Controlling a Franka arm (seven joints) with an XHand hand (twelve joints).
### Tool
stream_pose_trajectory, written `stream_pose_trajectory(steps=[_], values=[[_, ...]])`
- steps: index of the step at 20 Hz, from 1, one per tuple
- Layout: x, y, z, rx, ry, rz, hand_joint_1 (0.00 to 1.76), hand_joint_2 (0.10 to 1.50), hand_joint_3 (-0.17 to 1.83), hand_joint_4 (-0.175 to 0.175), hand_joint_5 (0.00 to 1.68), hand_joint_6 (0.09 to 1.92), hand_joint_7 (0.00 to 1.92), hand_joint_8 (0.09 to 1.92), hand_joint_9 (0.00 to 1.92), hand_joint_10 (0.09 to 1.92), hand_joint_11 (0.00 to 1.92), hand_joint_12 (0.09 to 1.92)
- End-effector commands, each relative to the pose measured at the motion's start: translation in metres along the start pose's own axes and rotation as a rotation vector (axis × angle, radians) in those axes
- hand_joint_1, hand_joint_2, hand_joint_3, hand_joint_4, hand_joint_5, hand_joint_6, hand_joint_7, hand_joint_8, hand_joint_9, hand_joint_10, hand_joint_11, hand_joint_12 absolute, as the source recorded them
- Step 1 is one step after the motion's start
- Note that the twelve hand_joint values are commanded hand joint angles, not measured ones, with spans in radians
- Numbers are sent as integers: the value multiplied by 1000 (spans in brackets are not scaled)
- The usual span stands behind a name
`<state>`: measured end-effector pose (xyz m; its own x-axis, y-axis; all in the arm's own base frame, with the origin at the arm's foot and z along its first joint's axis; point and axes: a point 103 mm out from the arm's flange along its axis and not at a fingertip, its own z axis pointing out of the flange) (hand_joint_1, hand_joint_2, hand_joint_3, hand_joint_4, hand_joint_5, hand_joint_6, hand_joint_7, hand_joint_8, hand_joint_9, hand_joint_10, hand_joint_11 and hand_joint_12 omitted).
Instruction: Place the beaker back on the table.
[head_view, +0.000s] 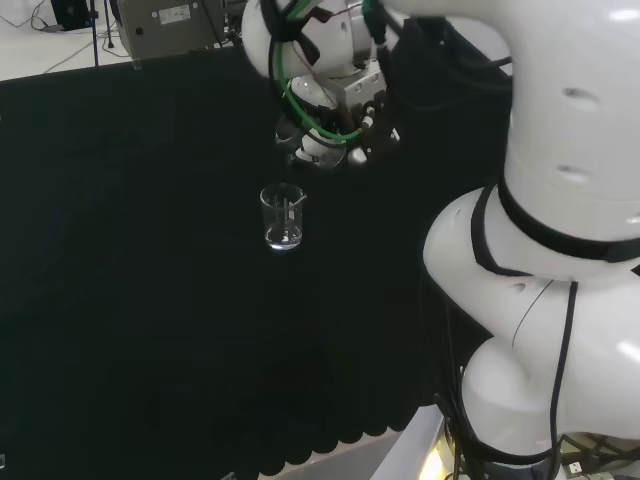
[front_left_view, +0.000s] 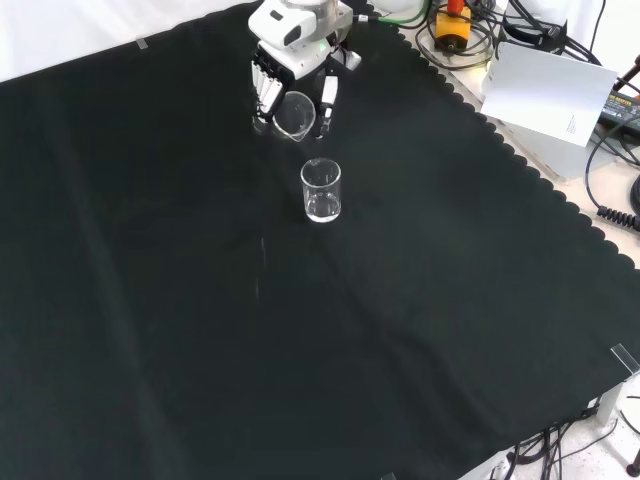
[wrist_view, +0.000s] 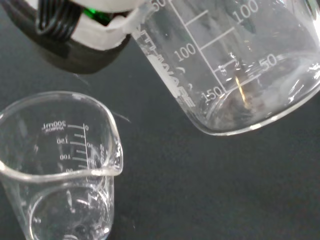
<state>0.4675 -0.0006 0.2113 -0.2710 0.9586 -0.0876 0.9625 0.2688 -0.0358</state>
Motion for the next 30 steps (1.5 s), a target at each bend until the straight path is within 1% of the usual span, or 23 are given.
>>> stream_pose_trajectory(steps=[1,3,8,13,17,21,24,30], values=[[-20,10,13,-87,154,-13,1313,1029,-175,-175,1443,180,1534,87,1655,87,1485,599],[-26,13,19,-99,225,-1,1313,1029,-175,-175,1443,181,1534,87,1655,87,1485,599],[-42,34,39,-122,363,28,1313,1030,-175,-175,1442,182,1533,87,1651,87,1481,598],[-51,61,61,-129,453,34,1313,1030,-175,-175,1440,185,1533,87,1641,87,1465,595],[-55,77,80,-133,536,38,1313,1030,-175,-175,1439,187,1532,87,1636,87,1460,596],[-56,88,95,-125,572,45,1313,1030,-175,-175,1438,190,1532,87,1631,87,1454,597],[-55,94,103,-126,578,47,1313,1030,-175,-175,1437,192,1532,87,1628,87,1448,597],[-54,100,113,-157,591,58,1313,1030,-175,-175,1435,195,1531,87,1623,87,1439,599]])
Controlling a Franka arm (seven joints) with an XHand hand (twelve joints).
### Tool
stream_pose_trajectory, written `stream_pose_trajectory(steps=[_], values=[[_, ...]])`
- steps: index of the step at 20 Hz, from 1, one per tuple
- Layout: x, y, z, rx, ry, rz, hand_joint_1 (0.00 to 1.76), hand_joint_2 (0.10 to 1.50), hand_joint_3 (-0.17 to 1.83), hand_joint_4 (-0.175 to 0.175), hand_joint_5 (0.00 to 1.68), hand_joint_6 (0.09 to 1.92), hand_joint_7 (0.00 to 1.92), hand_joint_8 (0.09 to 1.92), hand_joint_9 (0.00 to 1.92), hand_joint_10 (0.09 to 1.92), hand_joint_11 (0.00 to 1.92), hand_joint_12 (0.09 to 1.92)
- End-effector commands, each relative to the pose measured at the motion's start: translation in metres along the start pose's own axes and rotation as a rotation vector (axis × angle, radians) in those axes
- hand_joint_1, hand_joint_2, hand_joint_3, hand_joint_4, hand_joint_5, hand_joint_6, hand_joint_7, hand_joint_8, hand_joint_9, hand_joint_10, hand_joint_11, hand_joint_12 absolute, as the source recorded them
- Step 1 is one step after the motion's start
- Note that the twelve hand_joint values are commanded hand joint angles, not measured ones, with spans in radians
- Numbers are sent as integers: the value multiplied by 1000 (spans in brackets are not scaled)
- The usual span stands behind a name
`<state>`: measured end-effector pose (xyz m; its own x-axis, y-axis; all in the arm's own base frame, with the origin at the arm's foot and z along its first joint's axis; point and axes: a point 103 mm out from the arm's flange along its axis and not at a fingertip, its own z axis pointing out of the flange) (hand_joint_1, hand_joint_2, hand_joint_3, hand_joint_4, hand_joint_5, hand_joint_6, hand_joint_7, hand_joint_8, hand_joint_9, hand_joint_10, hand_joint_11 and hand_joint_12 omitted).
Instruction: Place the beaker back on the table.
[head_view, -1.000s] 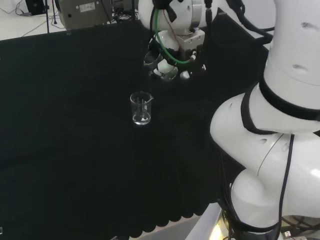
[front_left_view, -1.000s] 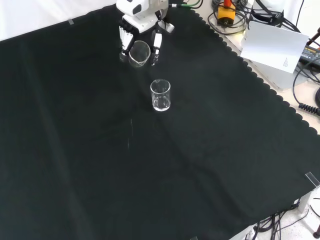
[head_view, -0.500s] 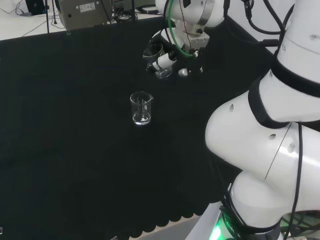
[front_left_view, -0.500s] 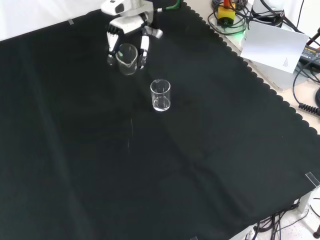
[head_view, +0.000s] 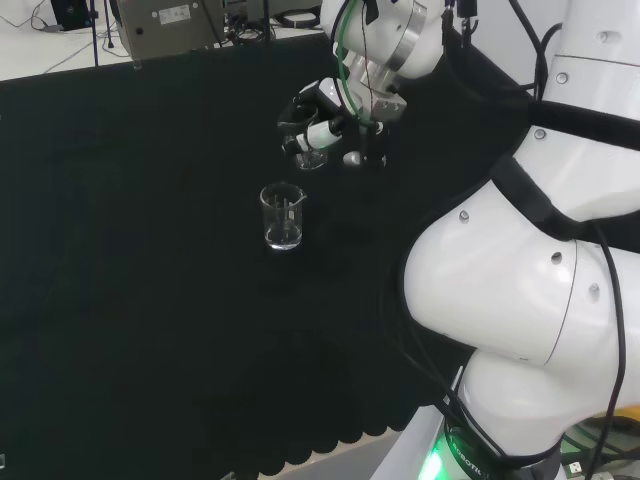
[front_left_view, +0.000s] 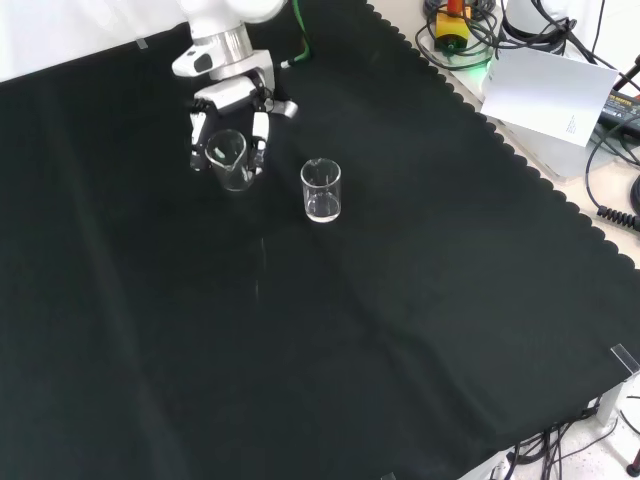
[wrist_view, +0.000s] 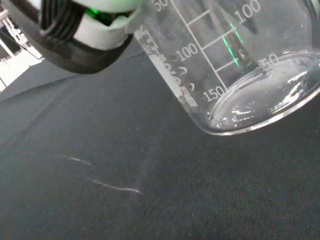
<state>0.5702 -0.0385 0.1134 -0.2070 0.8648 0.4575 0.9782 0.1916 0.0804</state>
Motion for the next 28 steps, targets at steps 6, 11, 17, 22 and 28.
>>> stream_pose_trajectory(steps=[6,11,17,22,28], values=[[-14,8,28,-29,55,8,1313,1030,-174,-175,1433,199,1530,87,1608,87,1426,602],[-20,11,38,-29,68,17,1312,1028,-168,-175,1429,204,1528,87,1594,87,1412,606],[-26,12,45,-22,77,30,1311,1011,-125,-175,1413,232,1521,87,1579,87,1376,641],[-29,10,50,-22,81,39,1286,1038,-174,29,1333,390,1559,87,1559,87,1354,660],[-32,7,54,-6,91,46,1282,1042,-175,49,1335,385,1550,87,1517,87,1339,672]])
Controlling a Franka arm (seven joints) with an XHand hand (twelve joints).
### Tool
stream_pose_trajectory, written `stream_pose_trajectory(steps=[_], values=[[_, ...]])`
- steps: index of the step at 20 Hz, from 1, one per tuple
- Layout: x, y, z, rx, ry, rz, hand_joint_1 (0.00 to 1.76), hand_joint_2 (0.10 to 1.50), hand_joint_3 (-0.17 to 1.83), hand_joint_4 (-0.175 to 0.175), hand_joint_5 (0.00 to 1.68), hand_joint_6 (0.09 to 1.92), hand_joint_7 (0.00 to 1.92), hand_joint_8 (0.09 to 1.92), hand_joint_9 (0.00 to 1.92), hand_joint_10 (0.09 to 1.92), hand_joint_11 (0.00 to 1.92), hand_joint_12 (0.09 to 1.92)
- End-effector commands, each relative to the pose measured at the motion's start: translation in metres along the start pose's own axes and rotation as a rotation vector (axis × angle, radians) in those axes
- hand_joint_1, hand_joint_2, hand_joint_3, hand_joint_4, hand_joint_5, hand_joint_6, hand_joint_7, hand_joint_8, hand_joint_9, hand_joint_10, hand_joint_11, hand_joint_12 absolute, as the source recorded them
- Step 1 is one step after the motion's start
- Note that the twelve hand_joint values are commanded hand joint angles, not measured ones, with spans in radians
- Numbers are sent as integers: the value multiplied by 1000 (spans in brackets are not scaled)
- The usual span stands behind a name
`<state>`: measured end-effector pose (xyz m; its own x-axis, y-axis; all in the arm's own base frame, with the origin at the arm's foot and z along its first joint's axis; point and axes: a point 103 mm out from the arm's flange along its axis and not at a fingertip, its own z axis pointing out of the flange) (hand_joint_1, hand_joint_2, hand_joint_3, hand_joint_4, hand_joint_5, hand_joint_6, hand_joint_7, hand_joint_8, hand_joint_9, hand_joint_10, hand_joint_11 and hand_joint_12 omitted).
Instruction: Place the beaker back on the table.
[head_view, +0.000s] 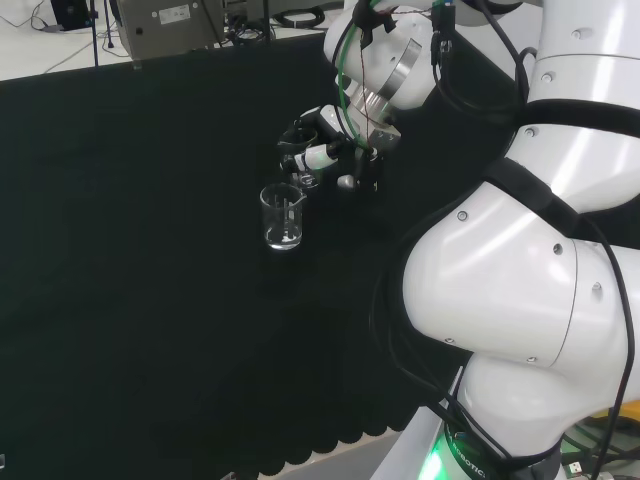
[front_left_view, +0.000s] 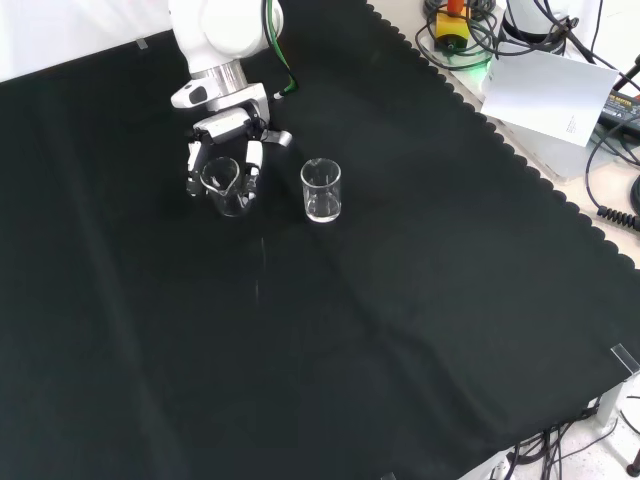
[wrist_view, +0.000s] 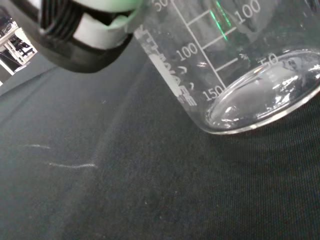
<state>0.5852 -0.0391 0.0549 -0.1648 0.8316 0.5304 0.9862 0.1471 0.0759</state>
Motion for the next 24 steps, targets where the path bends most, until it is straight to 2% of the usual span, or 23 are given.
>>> stream_pose_trajectory(steps=[1,2,4,5,7,12,17,20,24], values=[[-2,-4,3,16,16,2,1280,1023,-130,52,1339,368,1538,87,1493,87,1310,688],[-1,-4,3,23,25,-5,1274,1012,-82,54,1308,421,1461,174,1472,87,1267,736],[0,-7,4,34,39,-16,1161,996,-55,38,1077,495,1142,389,1329,87,1046,874],[1,-8,5,41,36,-19,1118,994,-67,32,956,551,980,476,1244,87,918,955],[1,-11,6,49,20,-25,1071,1013,-124,27,800,657,789,604,1128,87,745,1077],[1,-19,4,45,5,-27,1036,1023,-175,32,696,721,678,662,1040,87,585,1186],[3,-24,-3,44,-6,-31,996,990,-175,20,569,725,600,658,970,87,470,1248],[6,-25,-5,63,-16,-31,967,954,-175,7,468,685,547,656,929,87,411,1274],[7,-24,-7,117,-31,-2,944,929,-175,9,406,613,488,665,879,87,340,1320]])
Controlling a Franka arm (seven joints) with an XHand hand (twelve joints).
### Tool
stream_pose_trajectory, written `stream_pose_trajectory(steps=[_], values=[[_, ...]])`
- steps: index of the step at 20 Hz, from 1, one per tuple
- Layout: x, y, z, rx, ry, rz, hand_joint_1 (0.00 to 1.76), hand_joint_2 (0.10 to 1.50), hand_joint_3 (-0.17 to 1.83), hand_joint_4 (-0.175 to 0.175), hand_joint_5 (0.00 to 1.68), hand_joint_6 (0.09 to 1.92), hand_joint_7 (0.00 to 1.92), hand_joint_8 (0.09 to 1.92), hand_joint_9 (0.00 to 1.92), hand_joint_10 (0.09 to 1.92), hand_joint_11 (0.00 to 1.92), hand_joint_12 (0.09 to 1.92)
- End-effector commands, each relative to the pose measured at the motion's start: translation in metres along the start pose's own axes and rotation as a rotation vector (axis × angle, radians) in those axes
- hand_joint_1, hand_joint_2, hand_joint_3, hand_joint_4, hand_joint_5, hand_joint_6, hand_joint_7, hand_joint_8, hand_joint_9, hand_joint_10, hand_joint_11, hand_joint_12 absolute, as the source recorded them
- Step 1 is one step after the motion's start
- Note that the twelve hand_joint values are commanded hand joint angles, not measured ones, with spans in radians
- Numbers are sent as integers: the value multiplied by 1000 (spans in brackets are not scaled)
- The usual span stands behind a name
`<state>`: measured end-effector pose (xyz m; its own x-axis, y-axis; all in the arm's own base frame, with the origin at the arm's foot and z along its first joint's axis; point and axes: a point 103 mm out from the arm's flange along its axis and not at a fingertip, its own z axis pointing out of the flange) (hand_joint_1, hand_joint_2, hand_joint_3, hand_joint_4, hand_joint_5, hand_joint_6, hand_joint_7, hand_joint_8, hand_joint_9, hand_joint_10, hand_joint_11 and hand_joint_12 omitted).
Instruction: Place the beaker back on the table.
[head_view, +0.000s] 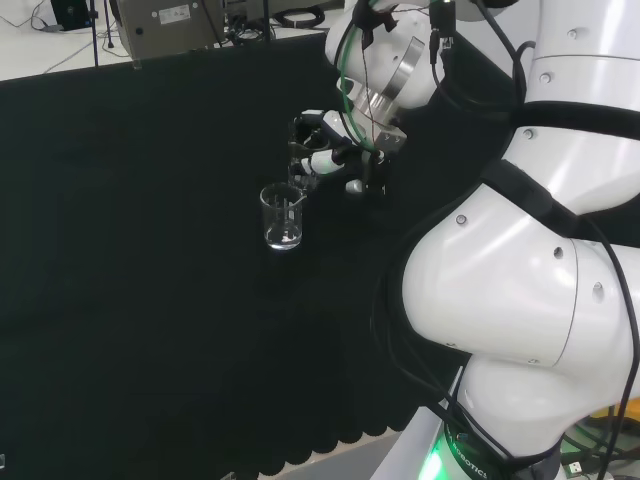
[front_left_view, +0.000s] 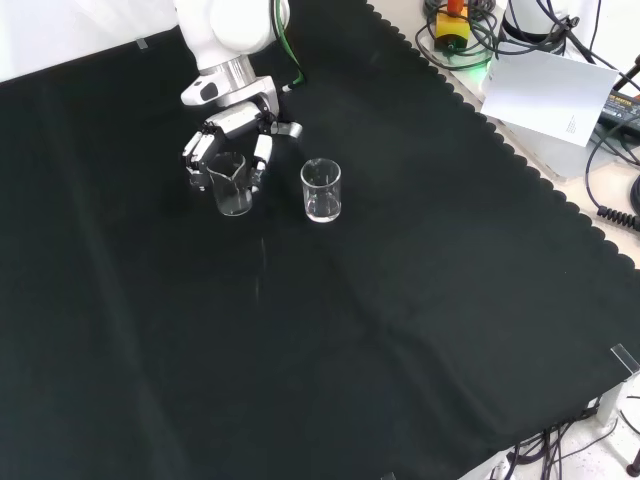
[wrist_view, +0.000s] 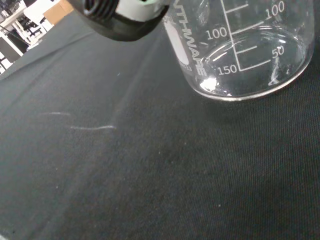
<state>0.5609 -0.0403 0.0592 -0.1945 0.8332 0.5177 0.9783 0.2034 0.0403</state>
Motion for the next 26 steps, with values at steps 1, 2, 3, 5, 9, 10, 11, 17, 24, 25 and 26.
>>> stream_pose_trajectory(steps=[1,2,3,5,9,10,11,17,24,25,26], values=[[2,-1,-3,67,-21,34,939,925,-175,11,402,589,469,667,863,87,314,1336],[3,-1,-3,70,-26,38,936,923,-175,13,398,572,453,668,848,87,293,1345],[3,-1,-3,70,-31,40,934,921,-175,15,398,555,441,670,836,87,275,1355],[5,-2,-6,75,-34,43,930,918,-175,17,392,524,413,671,806,87,238,1369],[13,-4,-16,60,-38,55,884,875,-175,31,370,411,223,645,629,87,130,1465],[16,-5,-20,57,-40,54,868,866,-175,34,367,370,182,637,593,87,114,1488],[19,-6,-25,54,-40,54,855,860,-175,36,363,341,153,631,567,87,104,1502],[49,-20,-67,23,-65,40,801,844,-175,40,350,231,96,617,519,87,80,1548],[88,-62,-132,-11,-87,110,789,886,-174,15,368,161,159,648,597,87,91,1535],[92,-70,-139,-15,-92,113,788,893,-174,10,367,156,168,652,608,87,95,1534],[96,-77,-146,-19,-93,114,787,899,-174,7,372,136,172,656,607,87,101,1528]])
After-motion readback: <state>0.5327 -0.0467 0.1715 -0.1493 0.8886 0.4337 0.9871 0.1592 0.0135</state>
